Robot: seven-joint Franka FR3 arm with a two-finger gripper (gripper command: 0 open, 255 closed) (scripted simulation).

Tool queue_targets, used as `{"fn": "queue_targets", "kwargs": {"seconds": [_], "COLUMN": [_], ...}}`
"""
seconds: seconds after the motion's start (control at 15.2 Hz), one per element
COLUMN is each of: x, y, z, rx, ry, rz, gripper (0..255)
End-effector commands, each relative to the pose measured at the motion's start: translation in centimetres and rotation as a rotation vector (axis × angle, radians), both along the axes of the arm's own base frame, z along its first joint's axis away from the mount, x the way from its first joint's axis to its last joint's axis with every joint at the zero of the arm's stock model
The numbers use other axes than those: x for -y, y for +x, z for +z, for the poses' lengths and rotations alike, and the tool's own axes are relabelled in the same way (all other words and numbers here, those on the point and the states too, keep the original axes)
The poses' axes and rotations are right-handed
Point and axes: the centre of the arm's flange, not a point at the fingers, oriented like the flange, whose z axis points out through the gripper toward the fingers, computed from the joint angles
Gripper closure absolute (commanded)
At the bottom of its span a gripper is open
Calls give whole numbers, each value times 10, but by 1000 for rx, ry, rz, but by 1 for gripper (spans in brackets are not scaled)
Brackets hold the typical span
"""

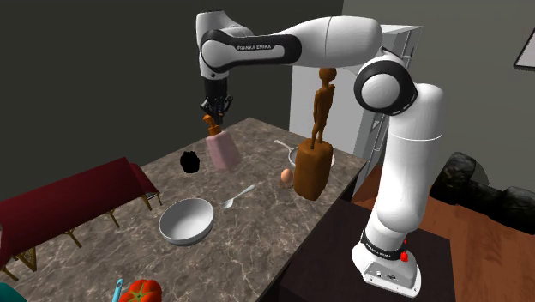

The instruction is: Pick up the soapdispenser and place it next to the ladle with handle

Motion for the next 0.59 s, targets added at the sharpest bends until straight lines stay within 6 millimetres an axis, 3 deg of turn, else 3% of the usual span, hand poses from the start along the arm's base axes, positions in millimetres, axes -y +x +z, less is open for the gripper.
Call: {"fn": "queue_targets", "kwargs": {"seconds": [0.0, 0.53], "x": [0, 0], "y": [0, 0], "z": [10, 52], "rx": [0, 0], "ry": [0, 0], "rz": [0, 0], "gripper": [255, 255]}}
